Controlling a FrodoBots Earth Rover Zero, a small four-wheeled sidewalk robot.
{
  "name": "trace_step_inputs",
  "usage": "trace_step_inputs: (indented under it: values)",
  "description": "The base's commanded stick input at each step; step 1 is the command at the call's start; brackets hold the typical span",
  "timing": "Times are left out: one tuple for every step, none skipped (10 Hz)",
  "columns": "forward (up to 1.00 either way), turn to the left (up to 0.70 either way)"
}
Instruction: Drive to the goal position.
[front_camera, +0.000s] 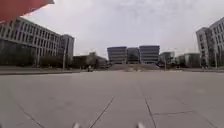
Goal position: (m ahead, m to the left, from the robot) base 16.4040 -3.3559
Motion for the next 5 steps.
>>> trace_step_inputs:
  values:
    - [0.85, 0.0]
    - [0.85, 0.0]
    - [0.85, 0.0]
    - [0.85, 0.0]
    - [0.85, 0.0]
